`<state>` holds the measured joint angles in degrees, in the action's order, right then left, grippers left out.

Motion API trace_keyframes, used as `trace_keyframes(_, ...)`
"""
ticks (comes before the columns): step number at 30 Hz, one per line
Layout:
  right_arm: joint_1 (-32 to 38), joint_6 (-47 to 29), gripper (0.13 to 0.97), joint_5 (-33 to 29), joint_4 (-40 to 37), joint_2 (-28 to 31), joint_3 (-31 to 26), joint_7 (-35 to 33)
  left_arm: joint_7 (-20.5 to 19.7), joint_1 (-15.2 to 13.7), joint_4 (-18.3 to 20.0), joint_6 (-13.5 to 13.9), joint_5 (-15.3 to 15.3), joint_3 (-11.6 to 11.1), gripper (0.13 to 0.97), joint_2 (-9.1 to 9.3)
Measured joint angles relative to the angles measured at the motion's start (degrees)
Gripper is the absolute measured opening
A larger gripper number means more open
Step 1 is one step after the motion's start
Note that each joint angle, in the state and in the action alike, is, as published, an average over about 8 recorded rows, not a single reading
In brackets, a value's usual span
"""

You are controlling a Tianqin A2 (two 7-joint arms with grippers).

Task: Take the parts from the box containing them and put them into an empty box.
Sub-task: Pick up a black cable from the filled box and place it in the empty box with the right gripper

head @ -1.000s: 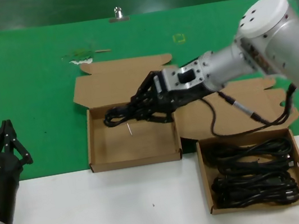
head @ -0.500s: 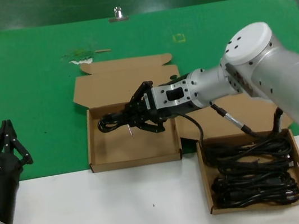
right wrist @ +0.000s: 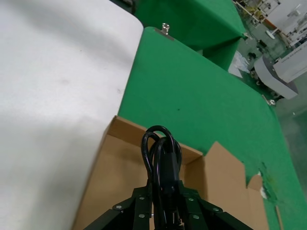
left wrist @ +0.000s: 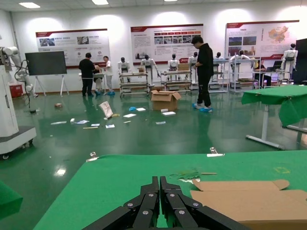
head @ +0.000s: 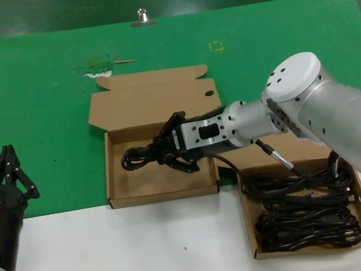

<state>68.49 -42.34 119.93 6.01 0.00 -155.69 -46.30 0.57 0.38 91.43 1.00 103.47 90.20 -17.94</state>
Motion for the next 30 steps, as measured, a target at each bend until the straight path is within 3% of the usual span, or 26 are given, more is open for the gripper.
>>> trace_keyframes(30, -3.0, 5.4, 0.227, 3.7, 1.5, 0.0, -2.0, -2.1, 0.0, 0.0, 0.0, 0.0, 0.0, 0.0, 0.151, 0.0)
